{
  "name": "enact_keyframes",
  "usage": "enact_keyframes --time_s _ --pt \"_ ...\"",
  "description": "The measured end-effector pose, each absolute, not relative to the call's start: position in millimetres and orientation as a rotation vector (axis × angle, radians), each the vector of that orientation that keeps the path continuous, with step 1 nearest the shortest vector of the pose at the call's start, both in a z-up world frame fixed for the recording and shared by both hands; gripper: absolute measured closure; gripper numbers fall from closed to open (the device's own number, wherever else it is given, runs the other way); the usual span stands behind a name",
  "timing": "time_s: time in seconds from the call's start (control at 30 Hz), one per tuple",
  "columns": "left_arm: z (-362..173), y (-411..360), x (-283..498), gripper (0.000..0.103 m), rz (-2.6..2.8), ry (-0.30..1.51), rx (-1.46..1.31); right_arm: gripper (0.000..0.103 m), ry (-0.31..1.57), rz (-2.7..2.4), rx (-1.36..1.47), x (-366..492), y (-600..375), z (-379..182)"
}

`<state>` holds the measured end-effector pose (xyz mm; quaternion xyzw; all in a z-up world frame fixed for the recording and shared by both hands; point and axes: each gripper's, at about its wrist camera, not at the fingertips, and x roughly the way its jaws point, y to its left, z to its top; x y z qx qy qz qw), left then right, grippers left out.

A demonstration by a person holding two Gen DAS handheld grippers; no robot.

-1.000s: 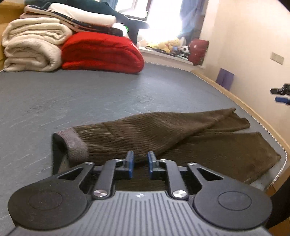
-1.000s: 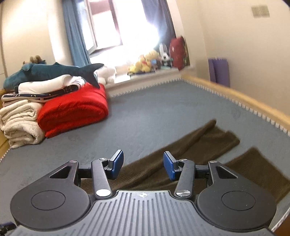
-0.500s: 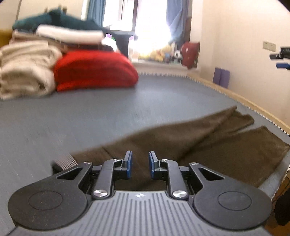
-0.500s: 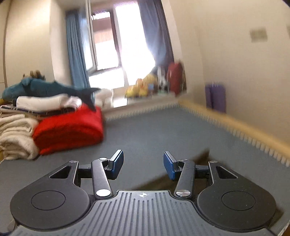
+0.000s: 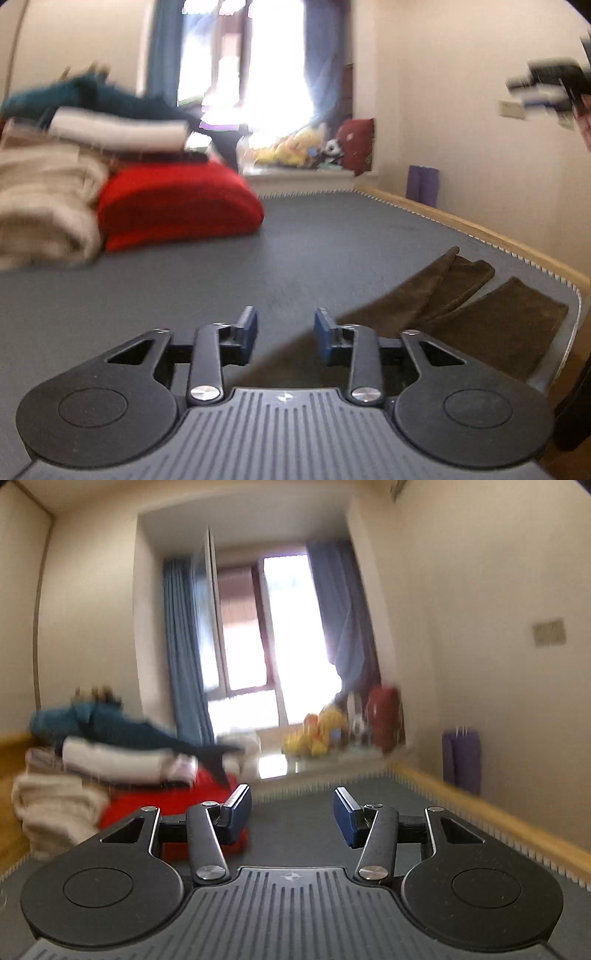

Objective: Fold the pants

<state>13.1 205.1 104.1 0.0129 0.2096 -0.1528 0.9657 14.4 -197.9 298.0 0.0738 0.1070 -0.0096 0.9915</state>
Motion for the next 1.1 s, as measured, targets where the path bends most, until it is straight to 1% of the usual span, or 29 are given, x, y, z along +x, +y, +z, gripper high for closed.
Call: enact_keyframes --time_s 0.07,0.2,0.27,0.37,0.4,0.43,0.47,0.53,0.57,0.67,0.87,0.9,0.97,1.0,1.1 --pt "84.4 204.8 10.6 0.063 -0.304 0.488 -0.086 0.048 0.341 0.002 0.178 24.9 -205.1 271.7" --pt "38.0 207.0 13.2 0.064 -0.225 0.617 -0.316 0.048 0.49 0.004 0.153 40.9 -219.2 211.1" --pt "12.5 207.5 17.9 0.064 -0.194 0.692 -0.405 0.048 0.535 -0.002 0.155 49.1 -232.2 179.0" --pt "-9.8 207.5 30.8 0.064 -0.16 0.772 -0.426 0.049 0.575 -0.007 0.201 58.0 -251.7 141.7" --pt "-13.1 207.7 35.4 0.064 -0.15 0.773 -0.421 0.051 0.583 -0.008 0.222 60.5 -259.4 130.5" --pt "-16.3 208.0 40.2 0.064 -0.143 0.77 -0.418 0.056 0.59 -0.008 0.241 64.5 -266.8 120.4" --pt "-20.4 209.1 44.4 0.063 -0.135 0.77 -0.422 0.065 0.596 -0.009 0.263 69.1 -276.4 108.2" --pt "-29.8 213.5 54.2 0.06 -0.115 0.782 -0.454 0.072 0.609 -0.023 0.304 77.2 -293.9 89.5" --pt "-35.6 215.3 59.4 0.057 -0.1 0.796 -0.472 0.073 0.615 -0.036 0.333 82.7 -302.4 79.9" --pt "-48.1 223.8 68.9 0.056 -0.064 0.817 -0.517 0.073 0.618 -0.084 0.47 100.6 -333.9 48.1" --pt "-55.9 231.3 77.9 0.048 -0.046 0.786 -0.558 0.068 0.702 -0.054 0.723 154.1 -367.5 -12.9" --pt "-55.8 231.6 78.6 0.045 -0.038 0.778 -0.56 0.067 0.71 -0.045 0.73 166.0 -367.9 -19.9" --pt "-57.5 234.6 78.6 0.044 -0.017 0.769 -0.583 0.062 0.731 -0.056 0.728 187.4 -366.3 -35.3" --pt "-58.7 236.0 79.4 0.043 -0.009 0.766 -0.597 0.062 0.745 -0.069 0.743 198.5 -366.5 -44.9" --pt "-60.8 238.1 80.4 0.042 0.023 0.759 -0.618 0.061 0.766 -0.102 0.771 224.7 -368.7 -65.2"
